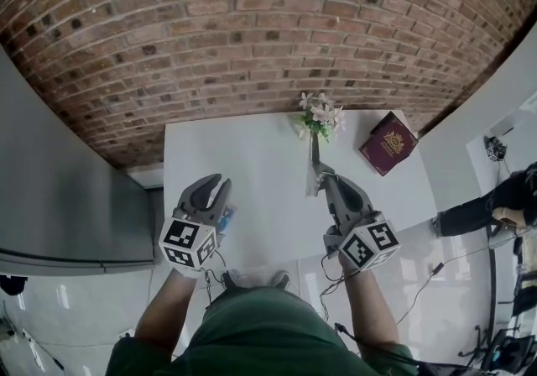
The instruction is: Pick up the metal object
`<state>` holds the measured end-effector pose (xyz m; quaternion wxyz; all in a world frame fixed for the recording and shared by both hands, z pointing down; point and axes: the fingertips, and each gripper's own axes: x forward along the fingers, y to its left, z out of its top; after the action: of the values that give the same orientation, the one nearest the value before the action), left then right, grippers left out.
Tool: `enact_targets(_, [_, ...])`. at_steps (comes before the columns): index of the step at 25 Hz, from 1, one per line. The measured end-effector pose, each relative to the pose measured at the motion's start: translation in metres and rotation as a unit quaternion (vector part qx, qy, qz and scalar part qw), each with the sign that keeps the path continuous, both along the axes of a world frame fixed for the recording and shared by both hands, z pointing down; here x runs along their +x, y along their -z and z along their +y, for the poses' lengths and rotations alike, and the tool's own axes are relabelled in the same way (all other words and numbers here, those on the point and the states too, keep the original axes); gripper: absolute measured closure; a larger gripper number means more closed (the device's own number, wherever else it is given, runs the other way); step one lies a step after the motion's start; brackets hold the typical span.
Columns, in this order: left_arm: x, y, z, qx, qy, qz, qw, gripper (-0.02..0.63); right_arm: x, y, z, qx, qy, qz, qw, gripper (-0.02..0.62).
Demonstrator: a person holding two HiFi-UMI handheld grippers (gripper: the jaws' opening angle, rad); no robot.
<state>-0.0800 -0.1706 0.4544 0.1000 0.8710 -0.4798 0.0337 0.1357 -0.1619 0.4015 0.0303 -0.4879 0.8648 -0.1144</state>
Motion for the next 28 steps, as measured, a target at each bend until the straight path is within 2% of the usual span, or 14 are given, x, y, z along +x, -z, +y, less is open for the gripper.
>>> enact_targets(10, [-0.0010,-0.0016,-0.0020,-0.002,0.003,-0.004,1.0000,0.528,0.0069,-0.0029,-0.0056,-0.003,-0.007,-0.018,1.000,0.586])
enact_targets(28, [0.0058,-0.0063,0.0031,-0.004,0.002,-0.002,1.0000,0.528,0.0110,-0.0031,0.0022,0.001,0.002,-0.019,1.000,0.586])
